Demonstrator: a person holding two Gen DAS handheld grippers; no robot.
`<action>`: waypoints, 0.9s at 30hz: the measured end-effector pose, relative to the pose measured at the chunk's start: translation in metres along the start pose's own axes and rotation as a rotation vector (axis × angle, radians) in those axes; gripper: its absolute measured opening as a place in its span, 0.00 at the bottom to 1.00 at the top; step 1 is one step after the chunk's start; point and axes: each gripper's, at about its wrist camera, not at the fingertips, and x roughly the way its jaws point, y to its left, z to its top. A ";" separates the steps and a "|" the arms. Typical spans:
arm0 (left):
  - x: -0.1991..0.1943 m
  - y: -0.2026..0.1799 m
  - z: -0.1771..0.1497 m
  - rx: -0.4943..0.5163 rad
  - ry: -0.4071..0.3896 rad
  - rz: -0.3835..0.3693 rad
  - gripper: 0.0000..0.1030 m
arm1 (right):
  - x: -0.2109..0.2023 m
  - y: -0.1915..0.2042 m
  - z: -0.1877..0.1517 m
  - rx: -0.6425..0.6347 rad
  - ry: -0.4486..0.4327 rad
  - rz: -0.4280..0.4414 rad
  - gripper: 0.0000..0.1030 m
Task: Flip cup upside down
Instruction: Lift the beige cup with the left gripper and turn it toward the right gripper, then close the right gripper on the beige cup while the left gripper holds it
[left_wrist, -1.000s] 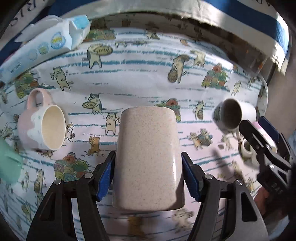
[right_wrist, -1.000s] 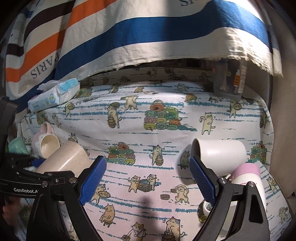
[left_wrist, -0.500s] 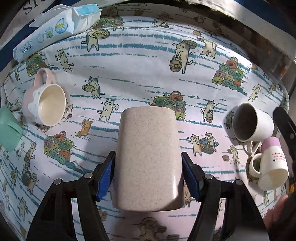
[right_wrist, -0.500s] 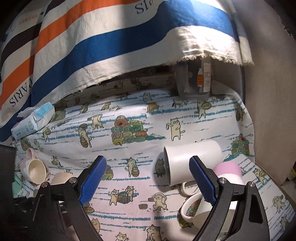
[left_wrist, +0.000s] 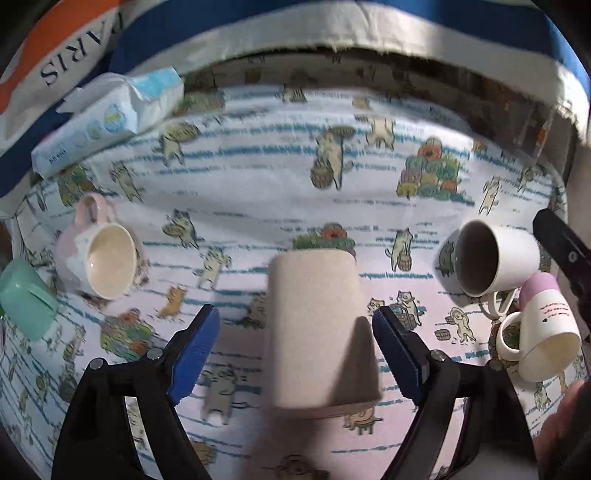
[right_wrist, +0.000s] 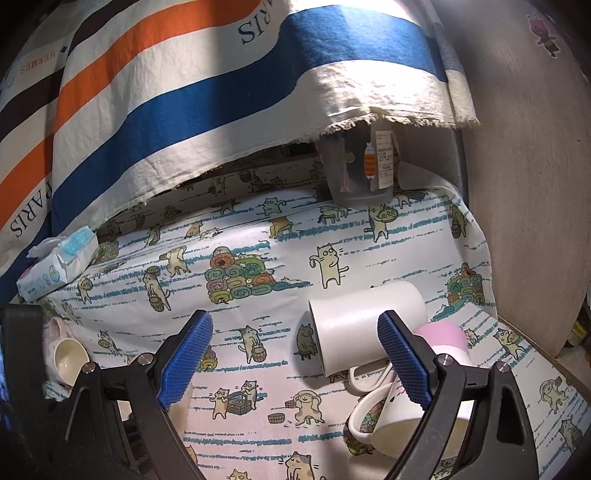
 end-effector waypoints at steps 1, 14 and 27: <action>-0.006 0.007 -0.001 0.004 -0.015 -0.011 0.81 | -0.002 -0.001 0.000 0.009 -0.006 0.007 0.89; -0.081 0.135 -0.002 -0.069 -0.406 -0.029 0.98 | -0.041 0.024 0.012 -0.063 -0.136 0.080 0.91; -0.061 0.159 -0.012 -0.018 -0.474 -0.134 0.99 | -0.033 0.108 -0.028 -0.141 0.150 0.145 0.99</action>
